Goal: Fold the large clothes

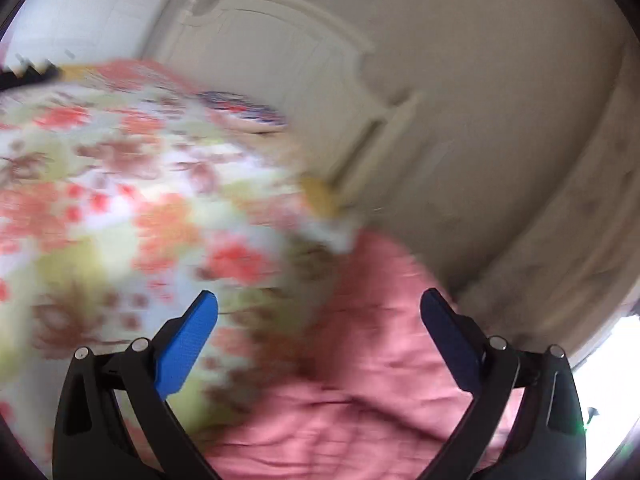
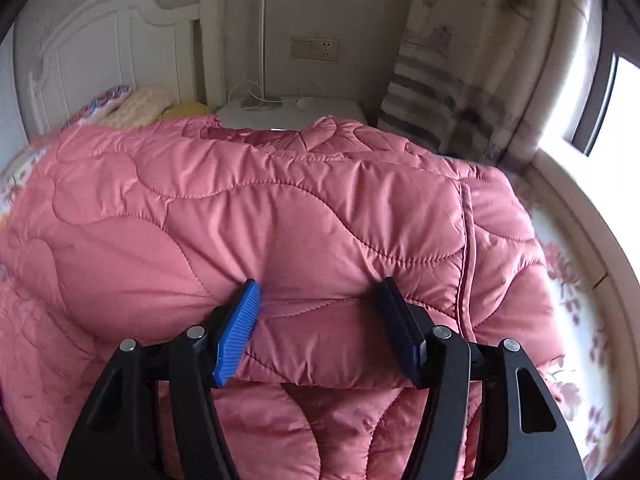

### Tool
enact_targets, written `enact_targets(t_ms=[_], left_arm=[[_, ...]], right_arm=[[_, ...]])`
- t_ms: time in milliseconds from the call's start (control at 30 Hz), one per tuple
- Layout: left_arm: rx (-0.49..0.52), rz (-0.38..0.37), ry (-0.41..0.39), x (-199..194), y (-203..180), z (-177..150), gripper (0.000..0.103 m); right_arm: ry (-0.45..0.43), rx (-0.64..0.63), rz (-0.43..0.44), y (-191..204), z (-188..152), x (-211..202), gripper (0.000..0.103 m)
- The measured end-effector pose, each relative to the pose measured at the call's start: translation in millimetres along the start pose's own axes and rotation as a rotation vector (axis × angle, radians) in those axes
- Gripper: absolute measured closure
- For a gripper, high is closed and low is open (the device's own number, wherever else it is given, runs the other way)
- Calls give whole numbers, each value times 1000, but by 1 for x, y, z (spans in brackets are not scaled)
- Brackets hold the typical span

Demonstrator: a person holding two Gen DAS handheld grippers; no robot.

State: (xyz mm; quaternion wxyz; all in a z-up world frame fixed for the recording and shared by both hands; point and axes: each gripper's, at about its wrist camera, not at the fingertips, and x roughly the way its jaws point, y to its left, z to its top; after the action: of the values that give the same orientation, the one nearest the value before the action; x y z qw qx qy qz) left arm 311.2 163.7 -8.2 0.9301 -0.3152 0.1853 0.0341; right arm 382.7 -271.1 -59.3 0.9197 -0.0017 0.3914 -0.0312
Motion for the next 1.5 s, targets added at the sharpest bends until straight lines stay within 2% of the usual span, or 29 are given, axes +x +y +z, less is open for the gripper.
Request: enact_targets(t_ms=[67,100,133,200,267,333,367,433,500,567,633,667,700,767,800,833,867,967,1033,1067,1133,1167,1233,1300,1333,1367,1433,1500], left_arm=[[14,-103,70,6,-10,-2,3],[58,-145,131,16,-20,-9,3],[100,-135,167,23,-28,-15,2],[189,-18,304,54,-39,-33,2],[151,22,416,76,-31,-44,3],[151,30,373,58,-37,-35,5],[89,-20,317,43,-37,-25,5],[41,-57,217,24,-43,-6,3],[83,-51,161,23,-67,14,3],[149,-70,215,46,-92,20,3],[165,-103,276,70,-107,8,3],[176,-104,336,94,-109,-5,3],[182,-77,383,110,-109,-16,3],[199,46,478,152,-91,-47,3],[265,57,425,148,-96,-52,3],[278,59,424,145,-98,-53,3],[257,48,435,143,-99,-48,3],[85,-123,319,116,-99,-13,3],[95,-144,285,112,-106,5,3],[124,-146,293,117,-114,8,3],[200,-115,382,144,-119,8,2],[225,-64,454,169,-116,-2,2],[206,28,598,211,-94,-22,3],[260,20,537,209,-95,-23,2],[250,23,574,211,-98,-20,3],[224,2,592,210,-99,-15,3],[121,-118,536,194,-94,9,3],[61,-145,476,184,-87,32,3]], right_arm=[[2,7,10,-1,0,3,45],[2,12,16,-2,1,3,45],[2,16,21,-2,1,4,45],[1,29,37,-7,1,3,45],[-2,37,47,-5,-3,-1,44],[-3,42,55,-7,-2,0,44],[-4,44,57,-7,-3,-1,44],[-3,45,61,-7,-3,-1,44],[-4,45,62,-7,-3,0,43],[-4,46,63,-8,-3,0,43],[-4,51,70,-9,-3,0,43],[-4,53,72,-9,-3,0,43],[-4,58,78,-10,-3,0,43],[-4,62,86,-11,-3,1,43],[-5,62,94,-12,-3,0,43],[-7,58,111,-11,-4,0,43],[-6,55,109,-10,-4,0,43],[-5,59,117,-11,-4,0,42],[-4,63,124,-12,-4,0,42],[-4,63,125,-12,-4,0,42],[-4,63,126,-11,-4,0,41],[-5,65,129,-12,-4,0,41],[-7,70,136,-13,-4,0,41],[-10,71,163,-14,-4,-1,41],[-9,70,162,-14,-4,-1,41],[-9,70,158,-14,-5,-1,41],[-7,76,162,-14,-4,0,41],[-6,79,166,-15,-4,0,40]])
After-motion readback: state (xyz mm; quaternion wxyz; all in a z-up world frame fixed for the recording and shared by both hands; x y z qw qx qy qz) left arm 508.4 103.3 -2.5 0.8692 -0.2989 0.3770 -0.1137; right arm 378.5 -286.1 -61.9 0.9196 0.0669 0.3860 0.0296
